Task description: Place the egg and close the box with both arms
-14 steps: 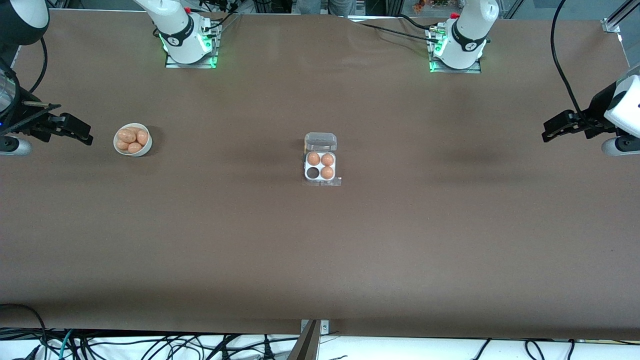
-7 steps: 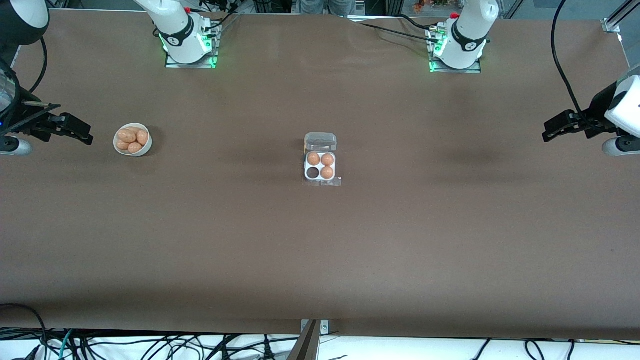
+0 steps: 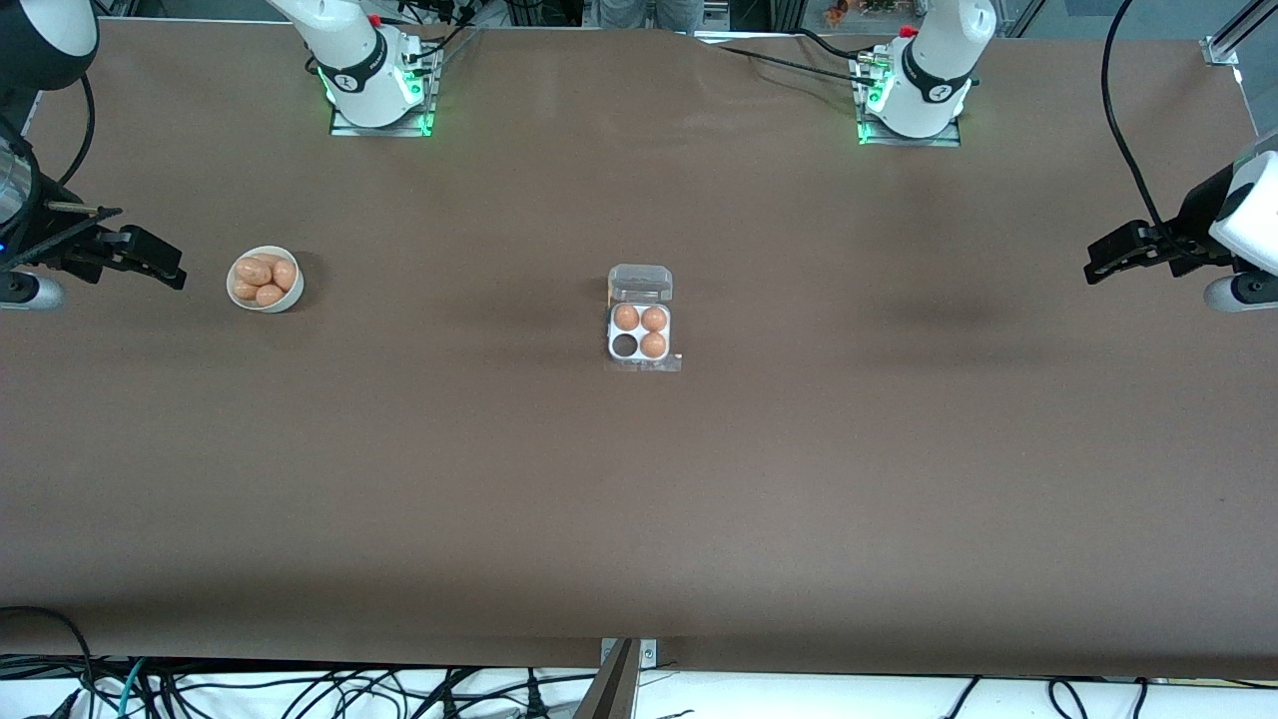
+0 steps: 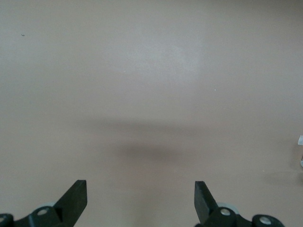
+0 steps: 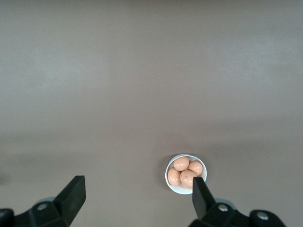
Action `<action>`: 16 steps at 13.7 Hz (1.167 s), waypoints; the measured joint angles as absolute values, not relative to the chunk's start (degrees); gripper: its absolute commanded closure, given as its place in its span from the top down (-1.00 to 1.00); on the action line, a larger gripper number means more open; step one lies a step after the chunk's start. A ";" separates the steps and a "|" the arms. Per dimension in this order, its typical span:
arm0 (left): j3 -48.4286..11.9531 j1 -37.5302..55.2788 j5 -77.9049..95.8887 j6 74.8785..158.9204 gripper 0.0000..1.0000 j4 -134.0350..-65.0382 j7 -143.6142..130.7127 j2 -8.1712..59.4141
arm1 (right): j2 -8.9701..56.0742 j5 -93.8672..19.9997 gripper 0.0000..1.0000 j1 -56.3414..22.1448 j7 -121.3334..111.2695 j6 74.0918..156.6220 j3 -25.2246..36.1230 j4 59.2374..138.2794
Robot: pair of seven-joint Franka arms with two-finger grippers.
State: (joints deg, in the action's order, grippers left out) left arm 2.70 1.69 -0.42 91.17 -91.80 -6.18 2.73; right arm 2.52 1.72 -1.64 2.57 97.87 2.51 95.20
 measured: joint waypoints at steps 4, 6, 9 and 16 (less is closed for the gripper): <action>2.70 1.69 -0.42 91.14 1.00 -91.80 -6.18 2.78 | 2.52 1.72 1.00 -1.64 2.55 97.86 2.51 95.20; 2.70 1.68 -0.42 91.14 1.00 -91.80 -6.18 2.79 | 2.52 1.72 1.00 -1.64 2.55 97.74 2.51 95.20; 2.70 1.68 -0.42 91.14 1.00 -91.80 -6.18 2.79 | 2.52 1.72 1.00 -1.64 2.54 97.62 2.51 95.20; 2.69 1.69 -0.42 91.14 1.00 -91.80 -6.18 2.79 | 2.54 1.72 1.00 -1.64 2.52 97.18 2.51 95.30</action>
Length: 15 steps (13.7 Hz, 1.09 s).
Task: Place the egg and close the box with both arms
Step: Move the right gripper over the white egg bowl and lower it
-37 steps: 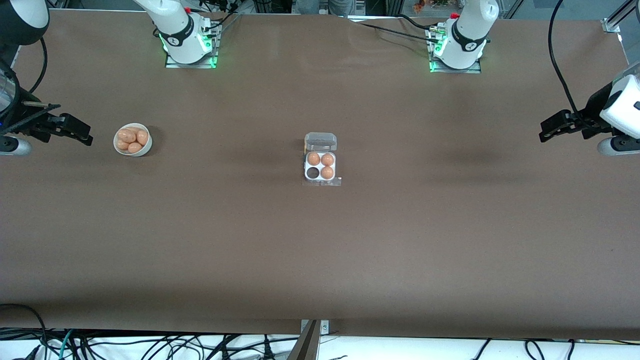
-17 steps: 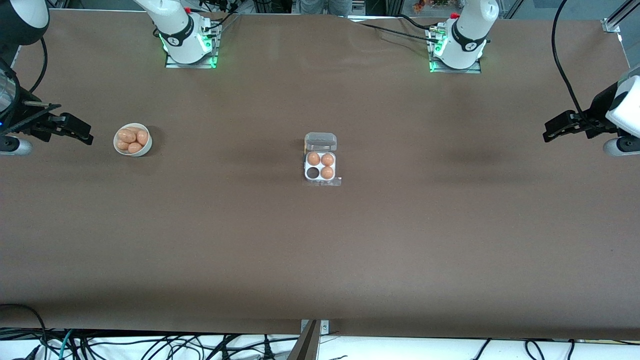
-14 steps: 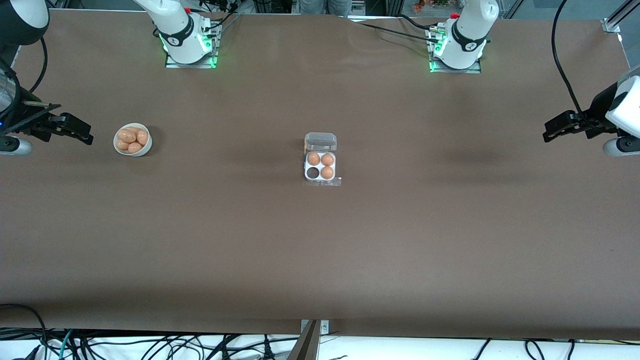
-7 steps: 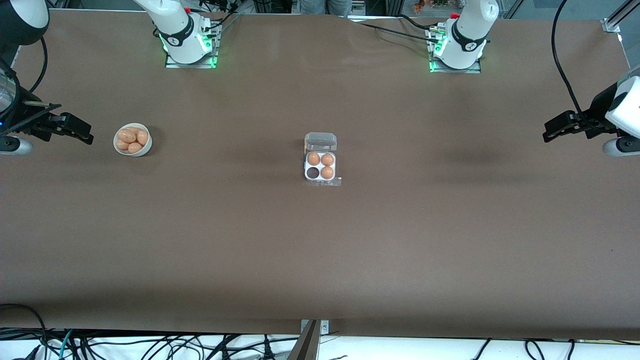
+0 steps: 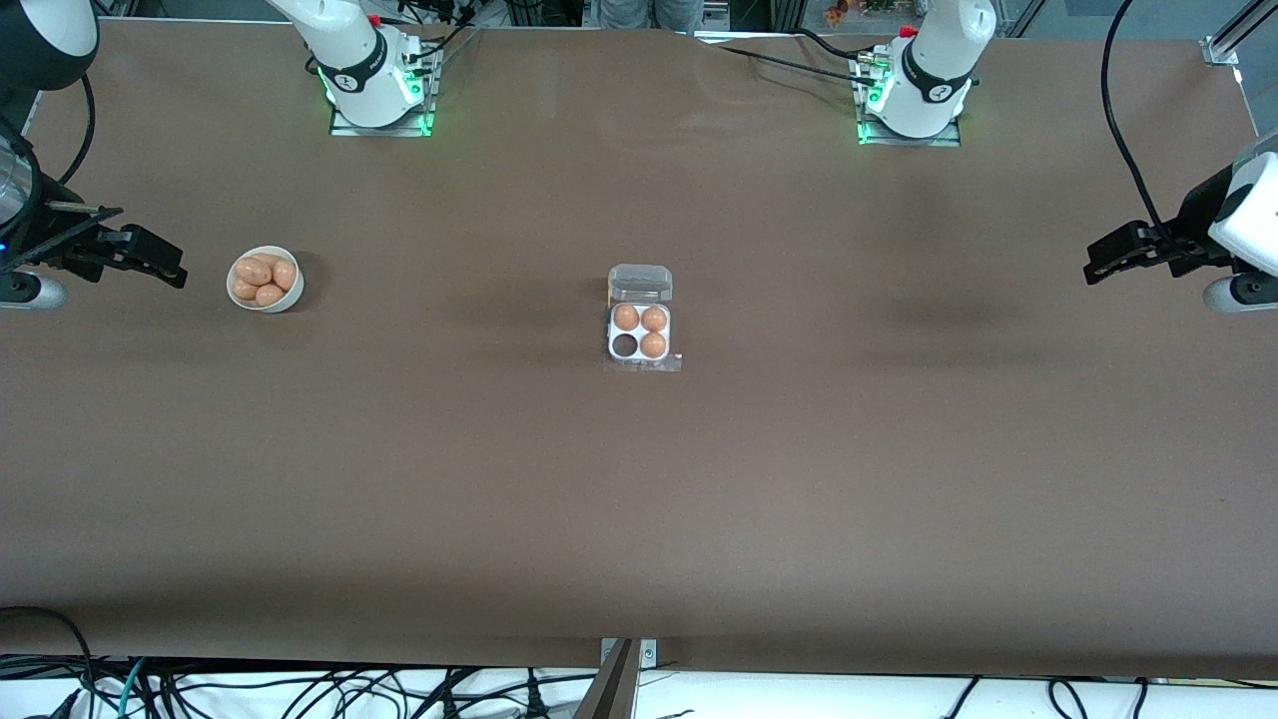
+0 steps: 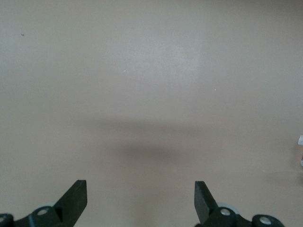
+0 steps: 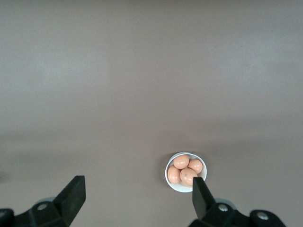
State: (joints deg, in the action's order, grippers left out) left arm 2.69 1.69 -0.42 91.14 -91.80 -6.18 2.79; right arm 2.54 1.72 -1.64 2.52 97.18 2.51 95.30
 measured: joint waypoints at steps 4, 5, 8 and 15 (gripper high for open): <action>2.69 1.68 -0.42 91.13 1.00 -91.80 -6.18 2.80 | 3.98 1.72 1.00 -1.68 2.00 94.60 2.48 96.04; 2.69 1.68 -0.42 91.13 1.00 -91.80 -6.18 2.83 | 4.83 1.72 1.00 -1.74 1.98 92.63 2.44 96.25; 2.69 1.68 -0.42 91.13 1.00 -91.80 -6.18 2.90 | 6.98 1.73 1.00 -1.71 1.95 91.80 2.68 98.75; 2.69 1.69 -0.42 91.13 1.00 -91.80 -6.18 2.96 | 1.62 1.87 1.00 -1.53 -11.60 113.26 12.06 120.52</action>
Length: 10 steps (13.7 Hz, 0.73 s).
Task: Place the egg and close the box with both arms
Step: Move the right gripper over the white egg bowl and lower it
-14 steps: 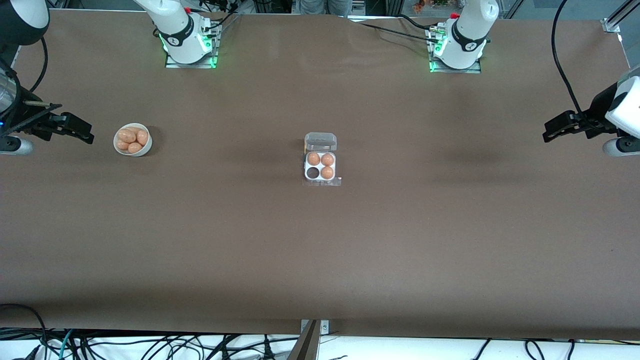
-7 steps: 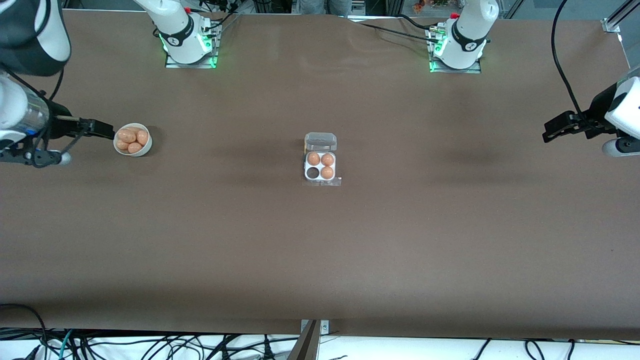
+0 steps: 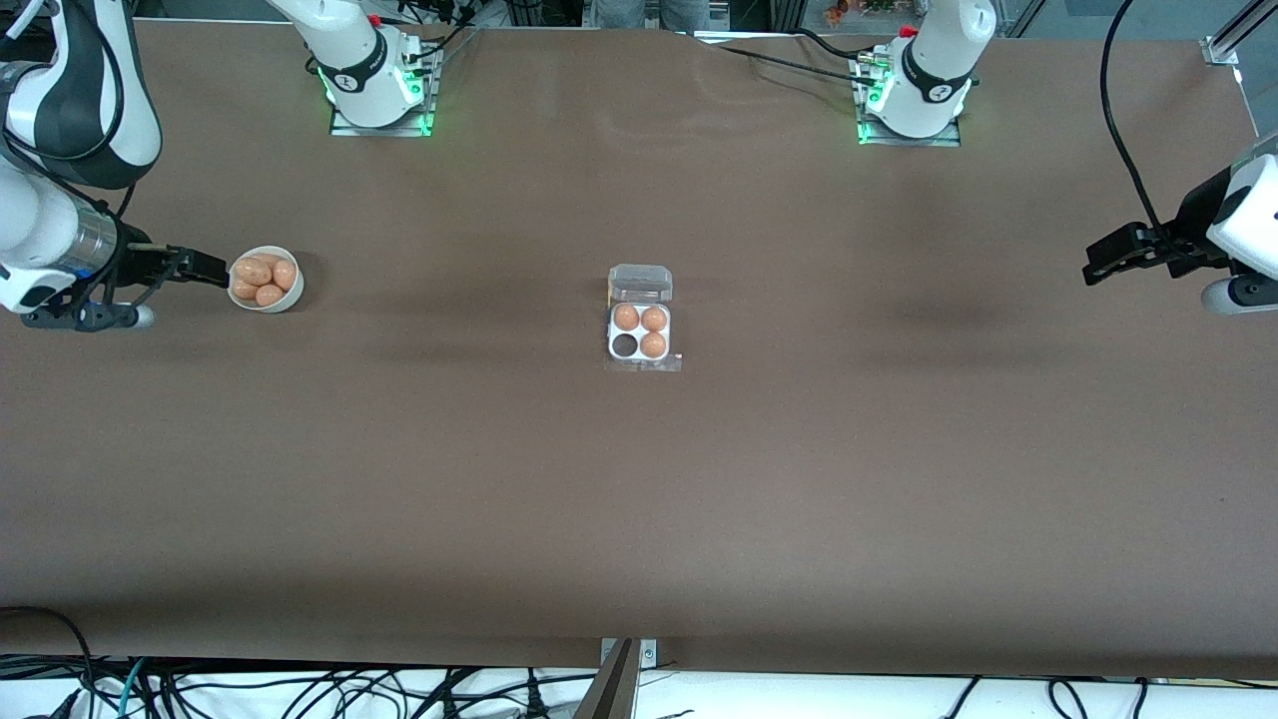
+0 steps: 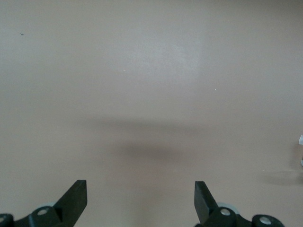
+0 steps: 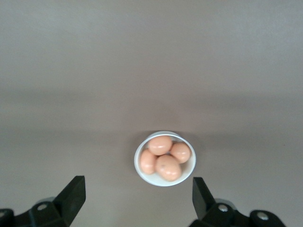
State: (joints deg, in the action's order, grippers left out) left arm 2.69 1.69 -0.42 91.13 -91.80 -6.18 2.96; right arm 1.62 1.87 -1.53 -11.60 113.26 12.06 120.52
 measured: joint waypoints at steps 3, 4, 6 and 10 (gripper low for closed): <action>2.69 1.69 -0.42 91.13 1.00 -91.80 -6.18 2.98 | -0.19 1.87 1.00 -1.47 -14.97 120.48 15.24 129.58; 2.69 1.69 -0.42 91.13 1.00 -91.80 -6.18 2.99 | -0.23 1.87 1.00 -1.48 -15.16 122.15 15.60 131.41; 2.69 1.69 -0.42 91.13 1.00 -91.80 -6.18 3.00 | 0.20 1.87 1.00 -1.50 -15.19 123.45 16.04 133.58; 2.69 1.69 -0.42 91.13 1.00 -91.80 -6.18 3.01 | 3.37 1.87 1.00 -1.50 -15.20 125.32 16.48 134.28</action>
State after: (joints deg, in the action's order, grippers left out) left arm 2.69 1.69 -0.42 91.13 -91.80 -6.18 3.01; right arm 3.37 1.87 -1.50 -15.20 125.32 16.48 134.28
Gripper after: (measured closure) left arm 0.000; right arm 0.000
